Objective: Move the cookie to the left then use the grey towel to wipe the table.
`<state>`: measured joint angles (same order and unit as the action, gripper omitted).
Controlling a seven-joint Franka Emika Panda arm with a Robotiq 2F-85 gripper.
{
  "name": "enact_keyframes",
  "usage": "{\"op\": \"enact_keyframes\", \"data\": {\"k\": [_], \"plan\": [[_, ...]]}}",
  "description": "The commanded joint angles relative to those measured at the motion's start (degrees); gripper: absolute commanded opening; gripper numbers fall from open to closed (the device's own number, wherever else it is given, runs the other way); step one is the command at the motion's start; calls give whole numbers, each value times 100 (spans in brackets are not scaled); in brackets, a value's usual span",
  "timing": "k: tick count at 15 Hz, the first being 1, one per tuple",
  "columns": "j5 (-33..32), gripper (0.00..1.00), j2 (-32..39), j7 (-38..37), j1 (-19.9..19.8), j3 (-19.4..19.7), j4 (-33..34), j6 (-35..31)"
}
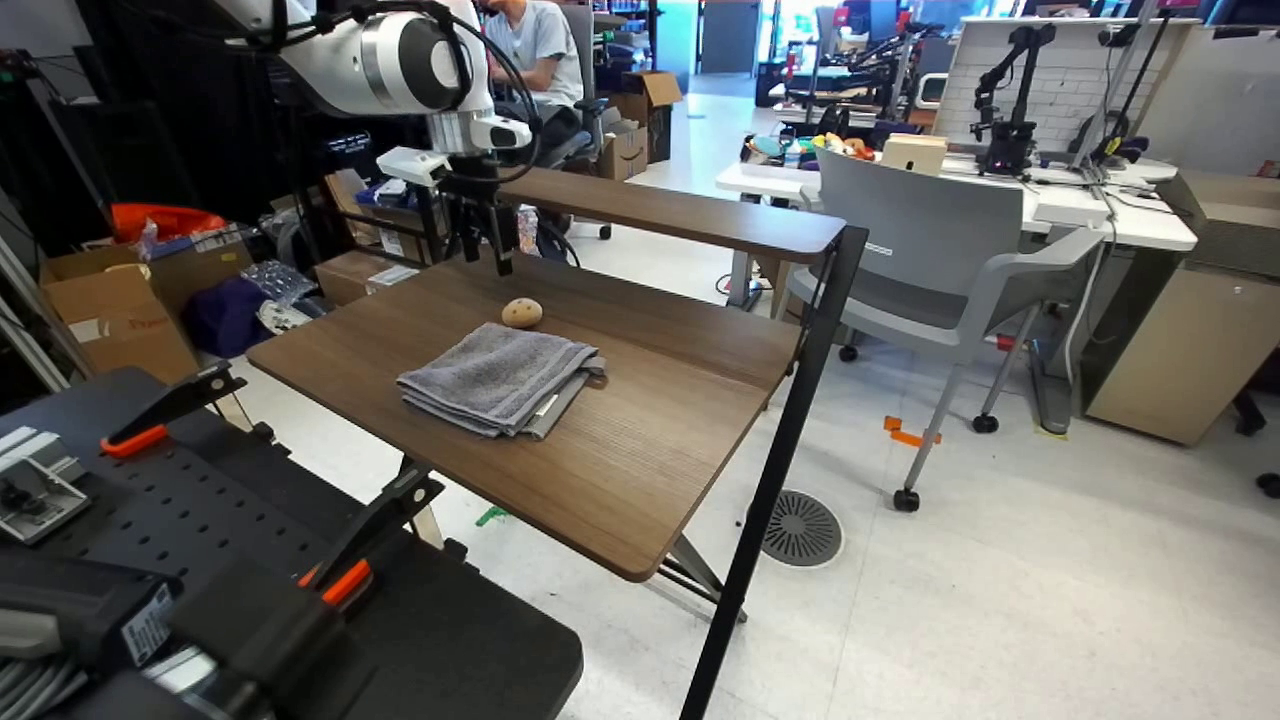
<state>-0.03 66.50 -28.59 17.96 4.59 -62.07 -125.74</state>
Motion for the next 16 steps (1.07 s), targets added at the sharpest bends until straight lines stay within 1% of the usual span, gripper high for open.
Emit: {"op": "enact_keyframes", "data": {"k": [1, 2, 5, 11, 16], "plan": [[-169, 100, 89, -385, -13, 218, -112, -297], [-198, 100, 111, -507, -11, 301, -149, -367], [-196, 100, 153, -679, -44, 388, -290, -398], [-167, 100, 187, -779, -114, 381, -468, -369], [-172, 100, -202, -761, -60, 342, -816, -452]]}}
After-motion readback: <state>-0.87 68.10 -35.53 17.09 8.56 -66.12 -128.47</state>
